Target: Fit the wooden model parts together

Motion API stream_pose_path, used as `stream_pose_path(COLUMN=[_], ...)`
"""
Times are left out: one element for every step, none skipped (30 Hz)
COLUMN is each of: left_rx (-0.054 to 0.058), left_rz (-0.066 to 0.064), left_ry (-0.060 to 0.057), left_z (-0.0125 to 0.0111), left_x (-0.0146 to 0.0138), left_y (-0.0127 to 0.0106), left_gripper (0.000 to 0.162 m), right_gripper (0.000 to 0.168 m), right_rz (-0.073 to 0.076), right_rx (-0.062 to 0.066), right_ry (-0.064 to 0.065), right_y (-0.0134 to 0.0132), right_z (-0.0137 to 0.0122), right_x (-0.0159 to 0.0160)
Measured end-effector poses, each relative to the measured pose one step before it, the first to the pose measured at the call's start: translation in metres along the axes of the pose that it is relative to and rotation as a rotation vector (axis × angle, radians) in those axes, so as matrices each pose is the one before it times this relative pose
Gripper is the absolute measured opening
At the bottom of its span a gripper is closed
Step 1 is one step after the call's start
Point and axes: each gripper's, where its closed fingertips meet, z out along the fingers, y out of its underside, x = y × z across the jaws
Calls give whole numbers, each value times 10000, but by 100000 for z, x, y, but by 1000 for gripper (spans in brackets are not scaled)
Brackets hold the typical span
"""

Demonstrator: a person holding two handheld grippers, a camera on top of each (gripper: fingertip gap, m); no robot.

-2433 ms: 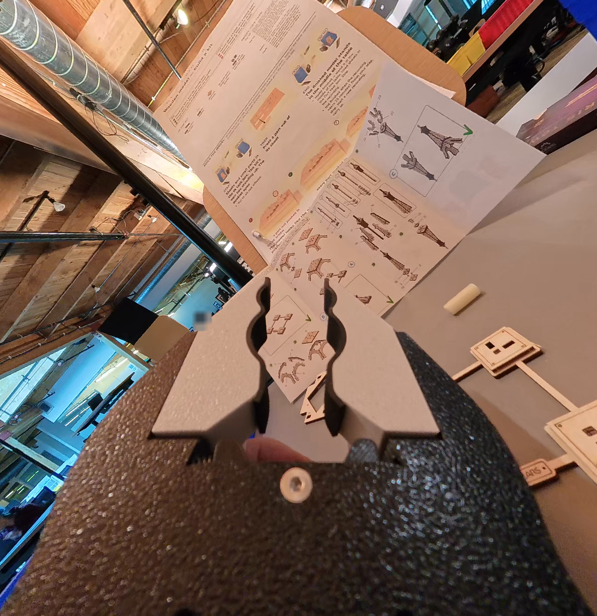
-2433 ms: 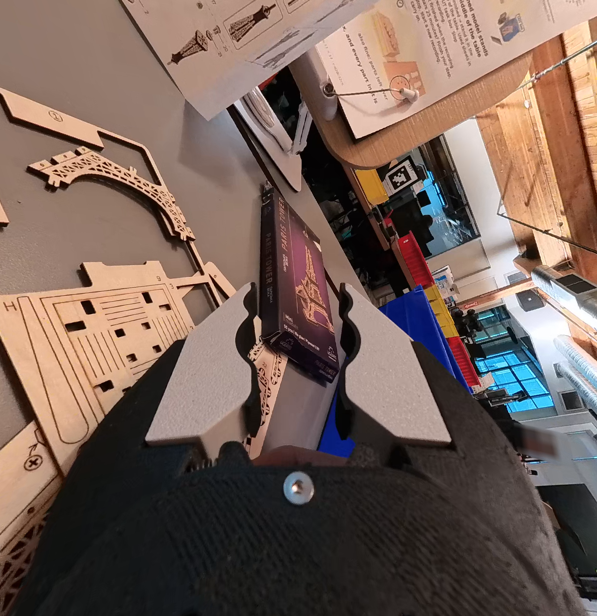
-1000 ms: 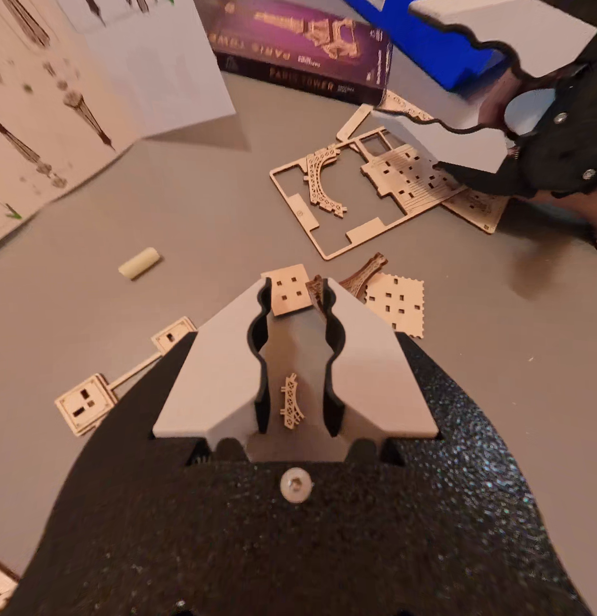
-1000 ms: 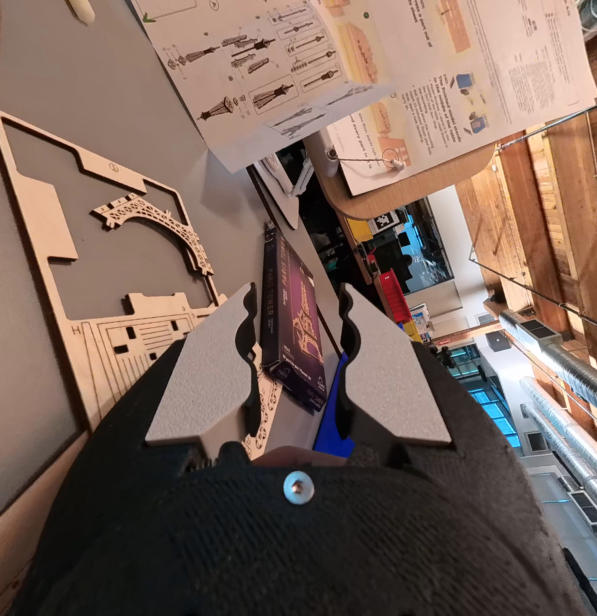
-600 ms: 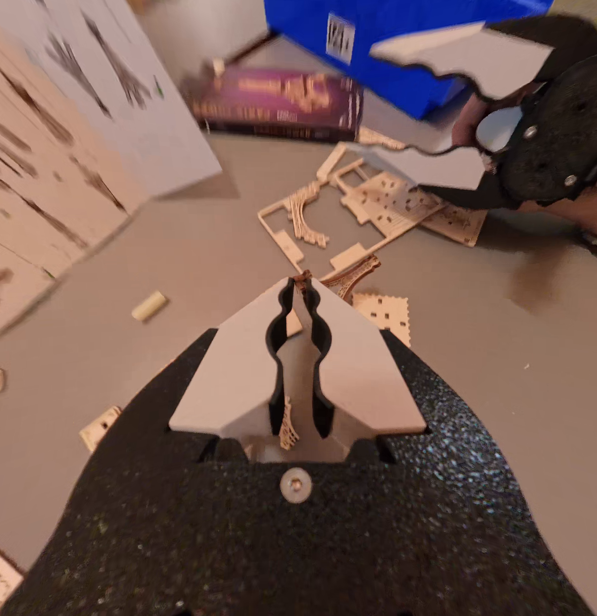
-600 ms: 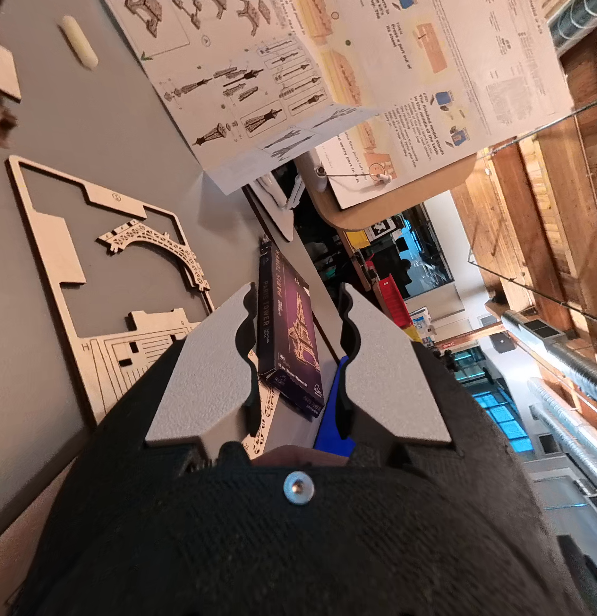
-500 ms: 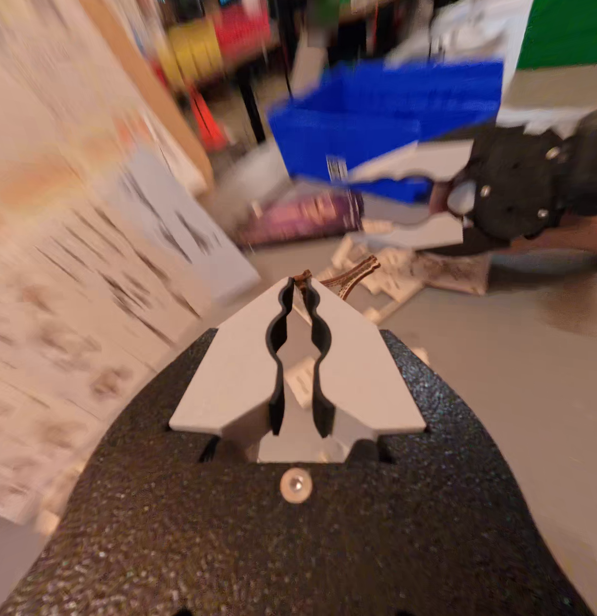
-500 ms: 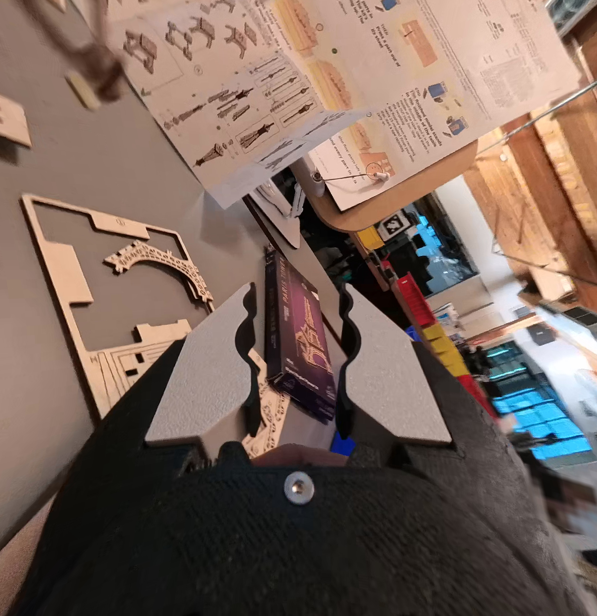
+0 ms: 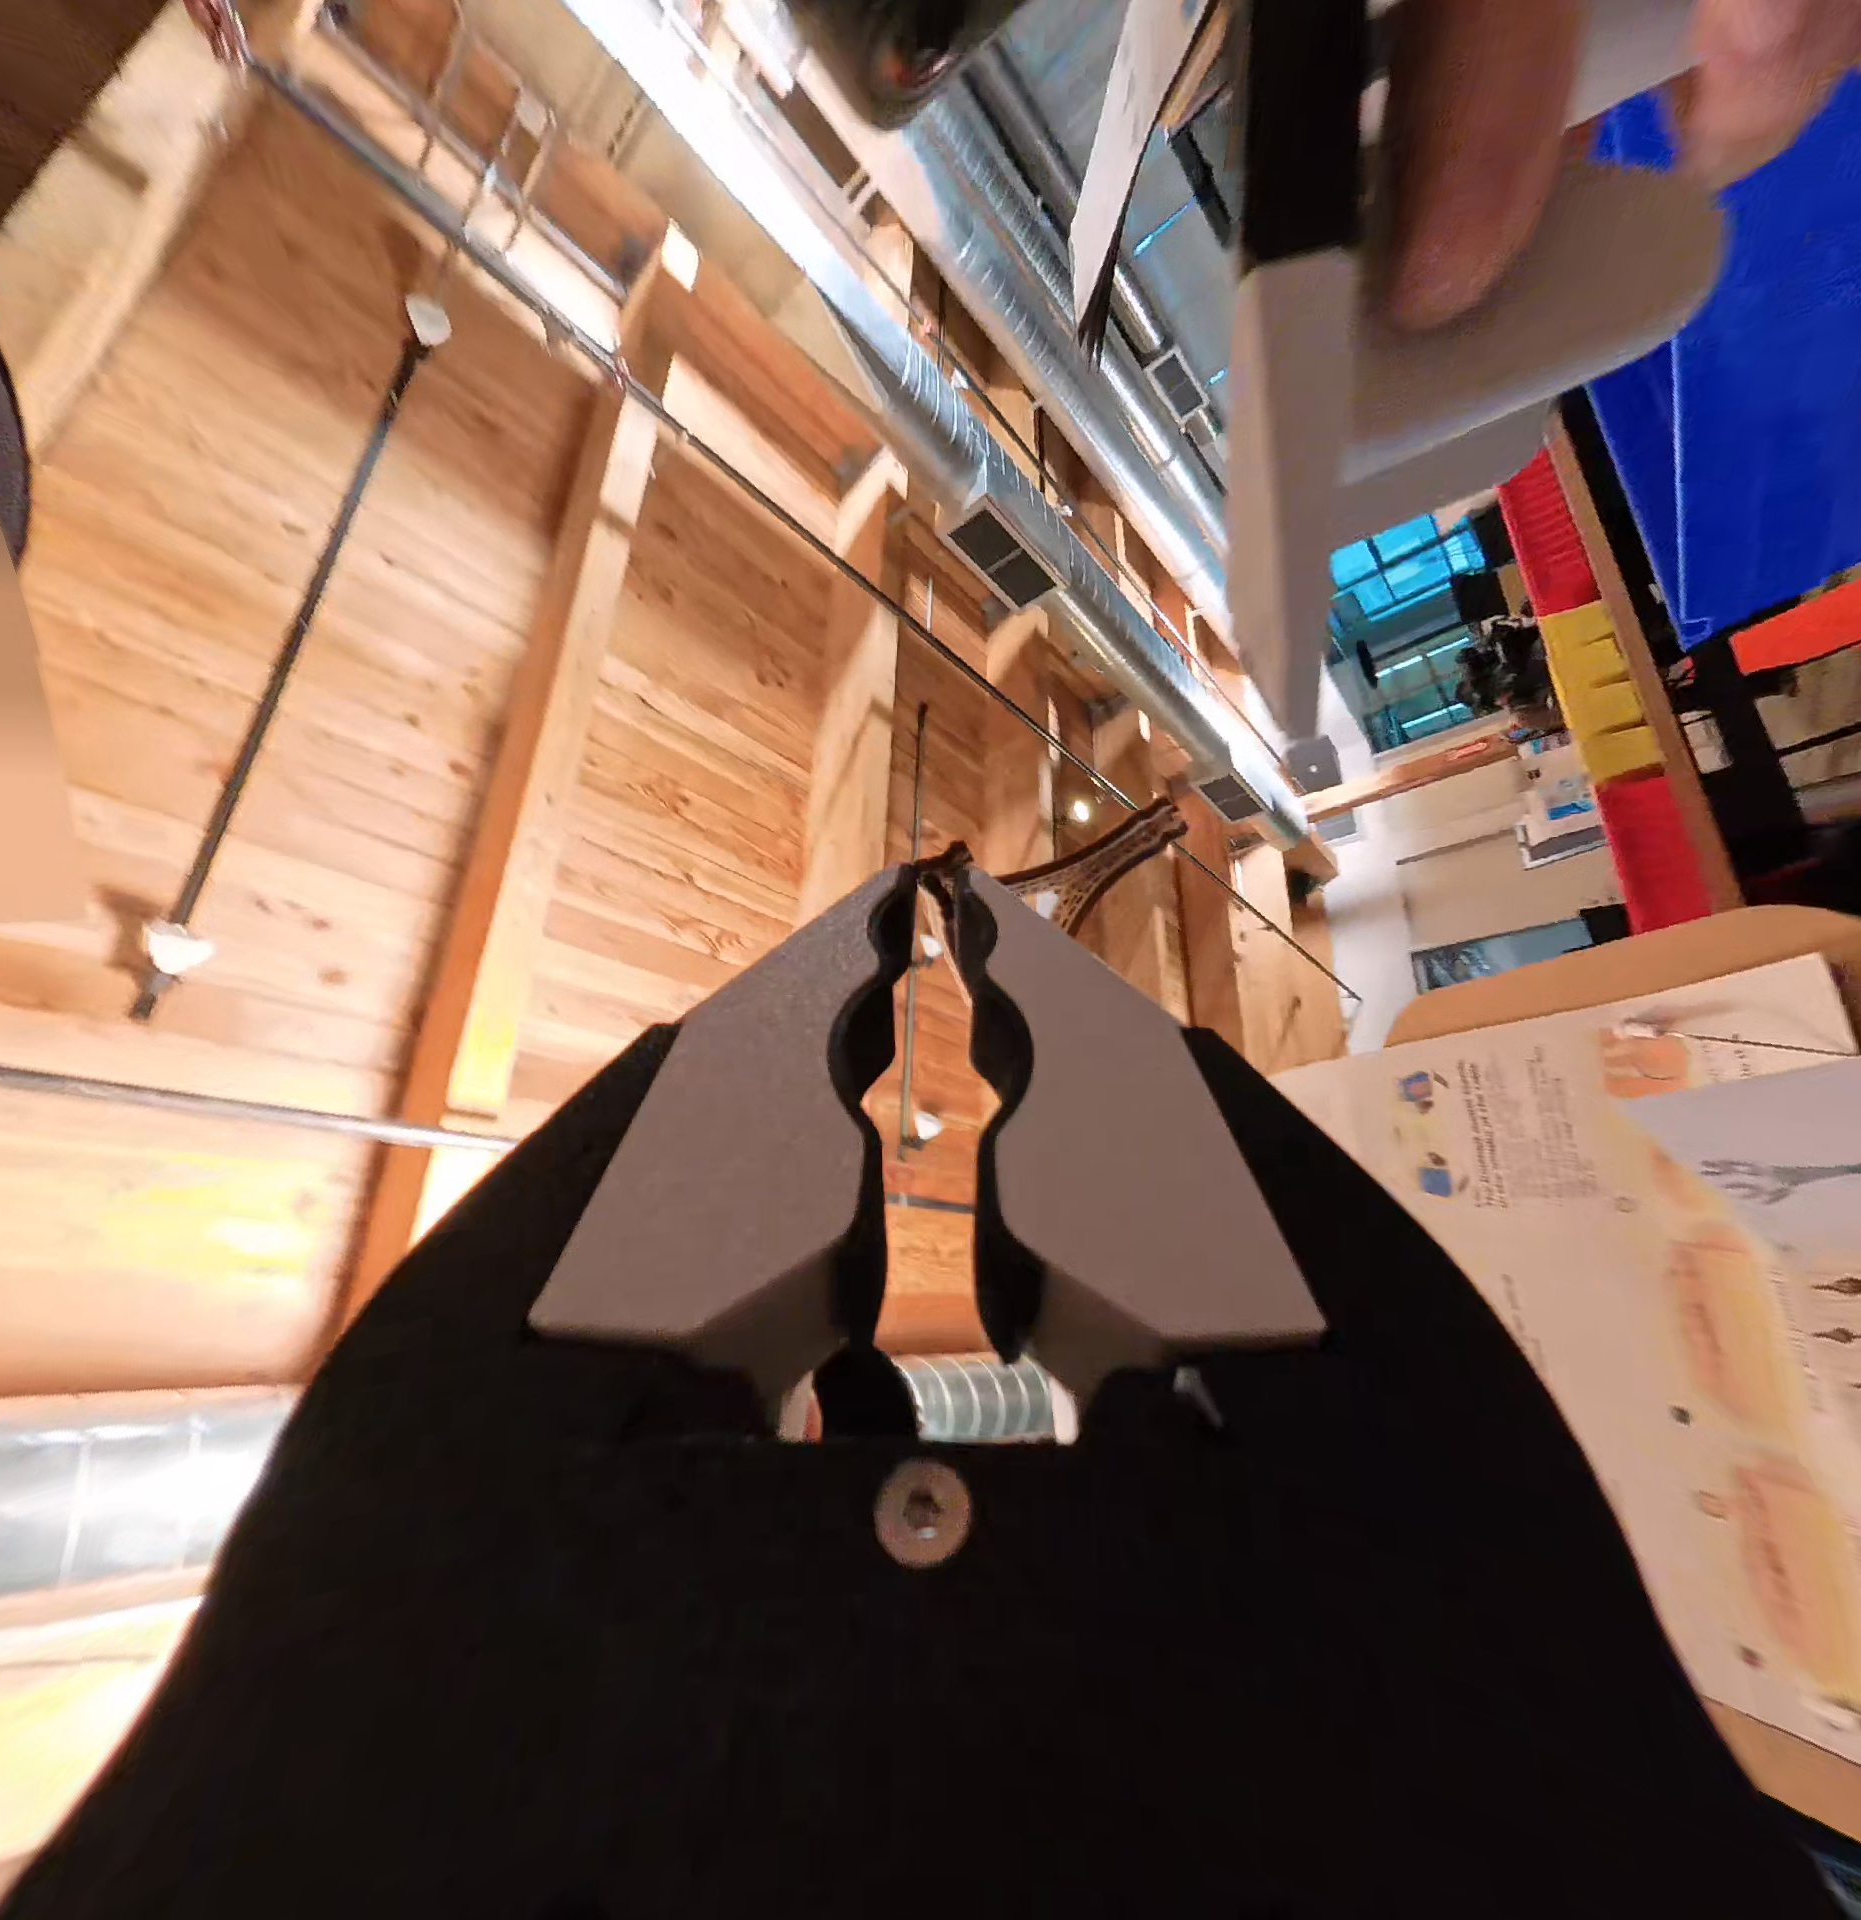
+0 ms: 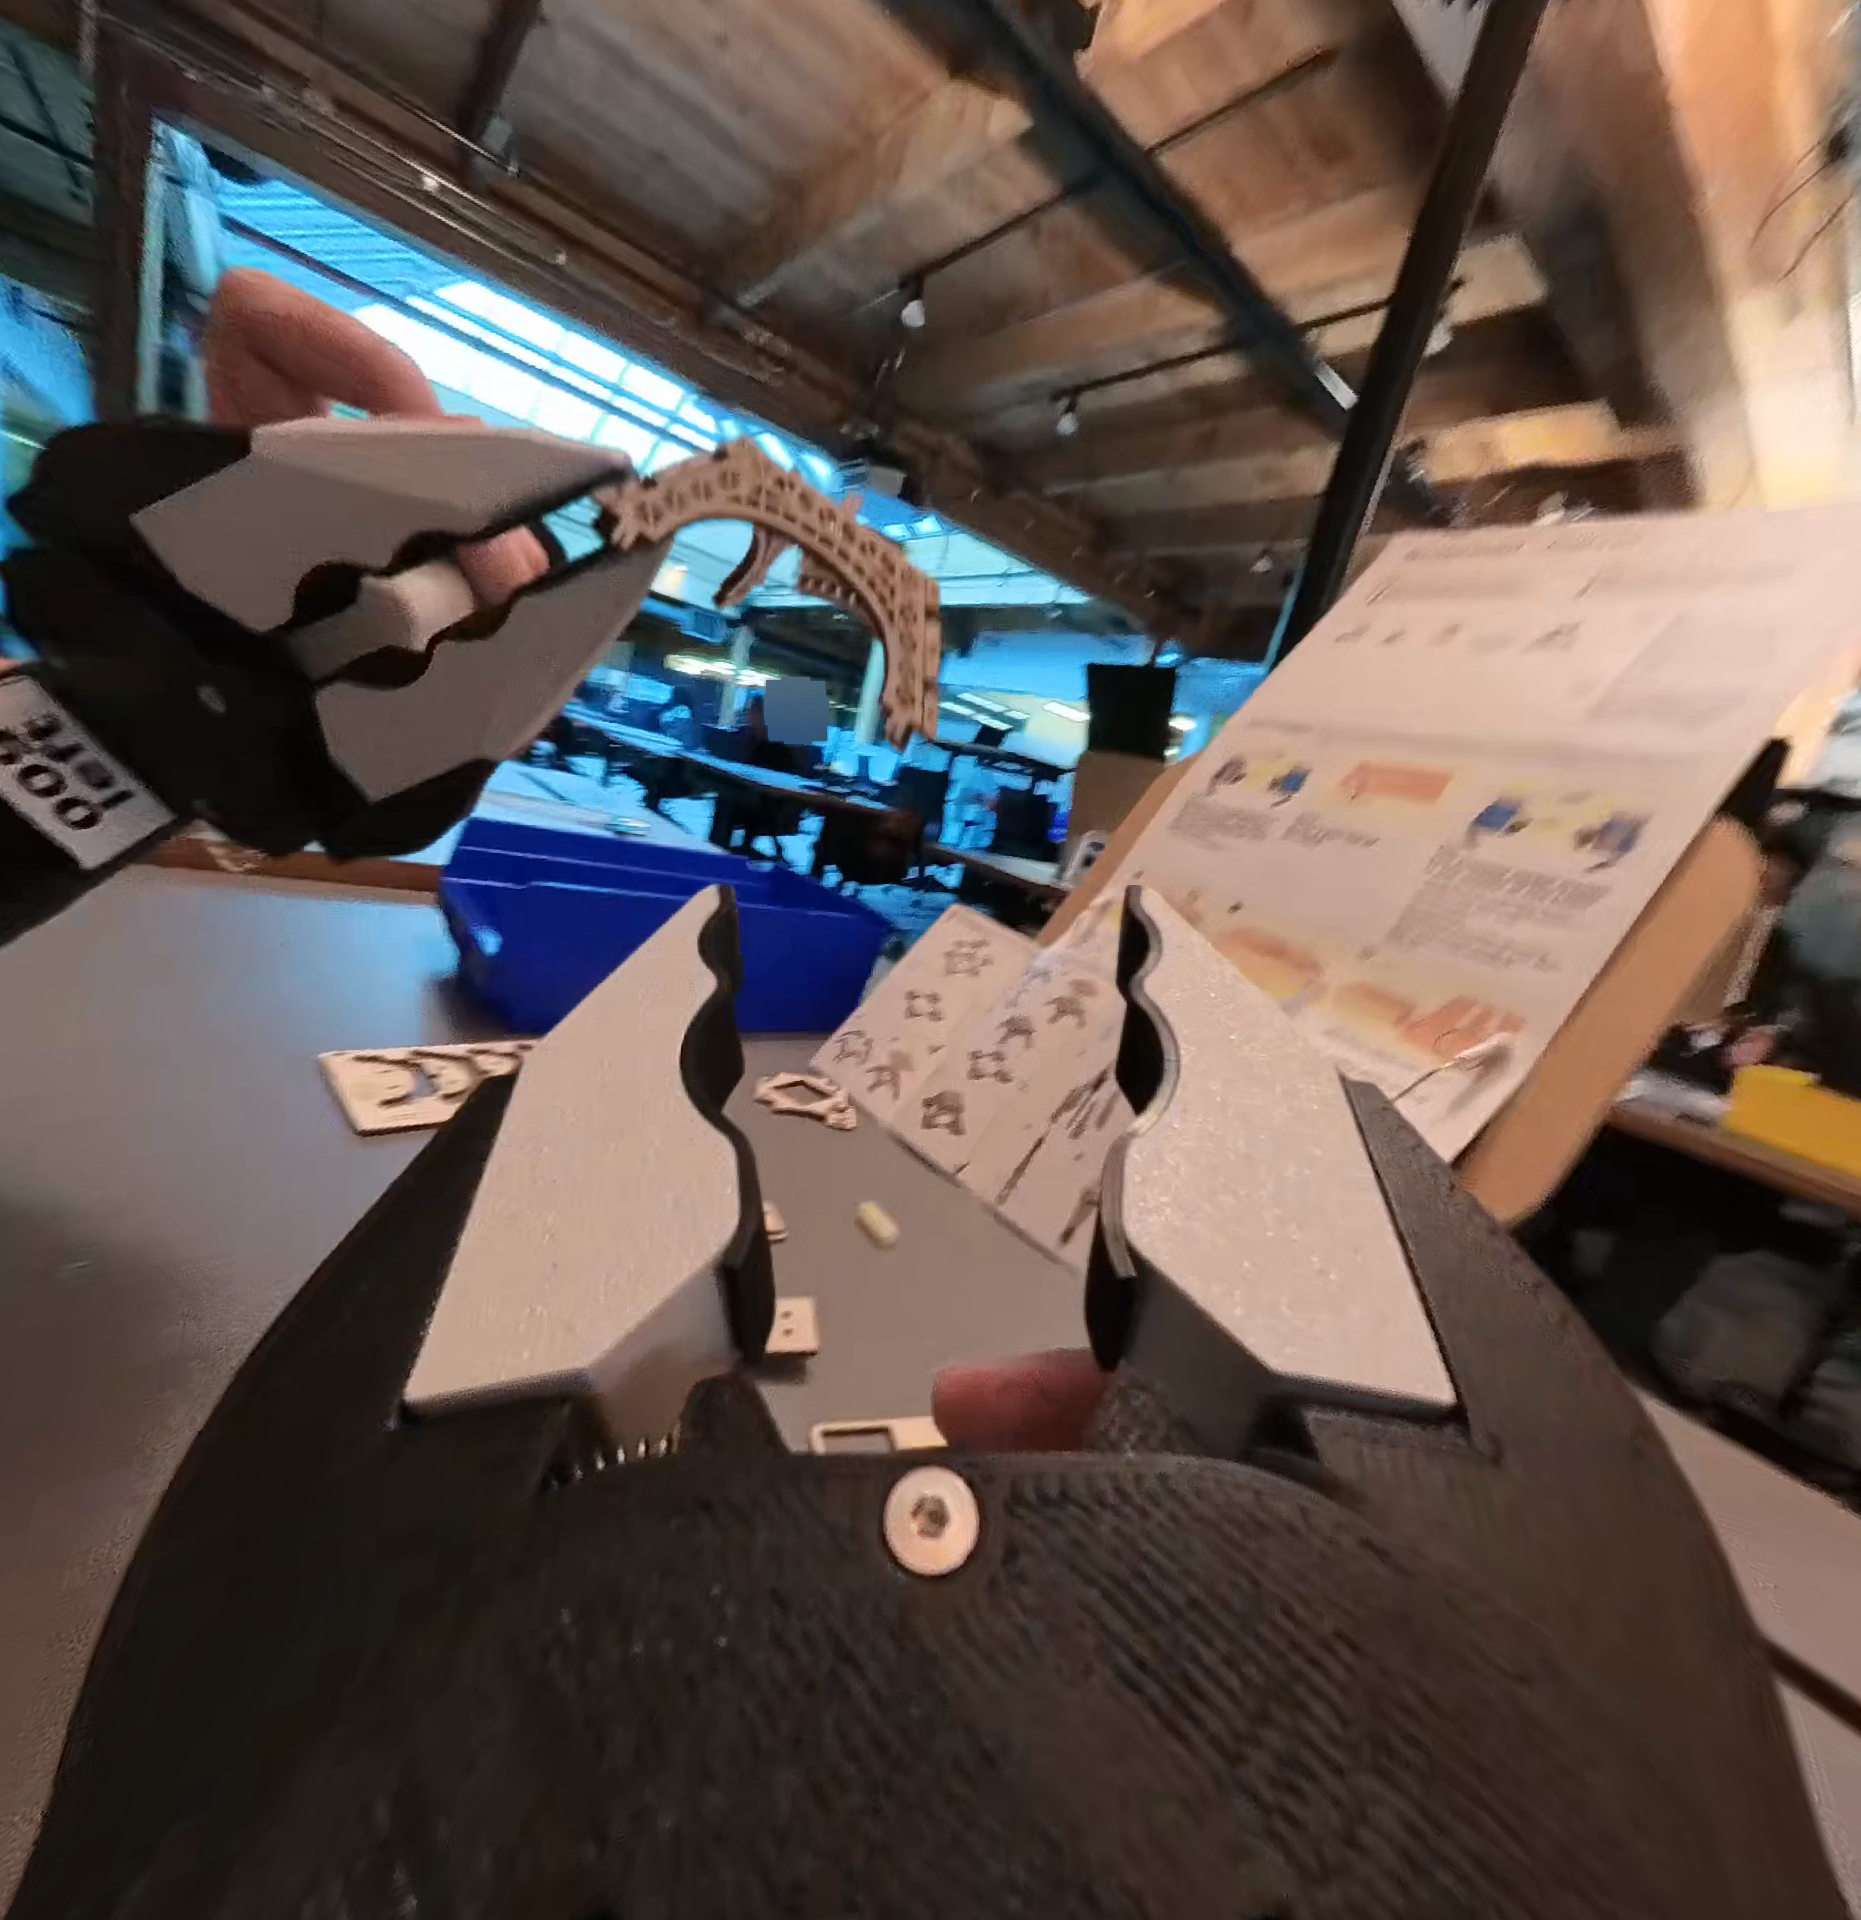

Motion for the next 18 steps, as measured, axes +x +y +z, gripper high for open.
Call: stream_pose_path(left_rx=[239, 250, 235, 188, 132, 110, 117, 109, 100, 80, 58, 47, 15, -24, -9, 21, 22, 28], left_rz=[270, 257, 205, 149, 109, 87, 64, 38, 34, 35, -1, -32, -18, -1, -28, -49, -43, -33], left_ry=[-37, -58, -80, -82, -76, -85, -58, -35, -43, -30, -2, 17, 1, -2, -3, 15, 15, -8], left_z=[6, 28, 30, 32, 35, 23, 6, -1, 2, 22, 29, 18, 19, 18, 10, -12, -10, -10], left_x=[-202, -257, -324, -360, -387, -393, -346, -274, -228, -138, -26, 53, 56, 76, 73, 92, 106, 82], left_y=[-582, -644, -637, -545, -435, -360, -314, -292, -259, -208, -141, -81, -30, 16, -30, -99, -113, -149], left_gripper=[4, 4, 4, 4, 4, 4, 4, 4, 4, 4, 4, 4, 4, 4, 4, 4, 4, 4], right_gripper=[65, 55, 55, 55, 55, 55, 53, 52, 48, 44, 37, 32, 29, 27, 24, 21, 16, 14], right_rz=[-453, -462, -441, -504, -617, -693, -675, -604, -505, -389, -198, -26, 15, -73, -188, -222, -152, -80], right_rx=[61, 52, 86, 127, 270, 208, 67, 79, 90, 106, 172, 150, 64, -53, -130, -66, 29, 2], right_ry=[254, 119, 162, 358, 459, 177, 32, 131, 172, 96, 102, 226, 232, 24, -108, -45, -57, -25], right_y=[-686, -643, -686, -714, -850, -692, -428, -450, -444, -407, -458, -394, -187, 81, 282, 202, 26, 27], right_z=[14, 17, 6, -113, -269, -264, -193, -144, -111, -119, -150, -135, -70, 13, 29, -9, -69, -42], right_x=[-87, -252, -166, 116, 251, -127, -287, -121, -4, -60, 24, 254, 300, -13, -226, -188, -211, -126])
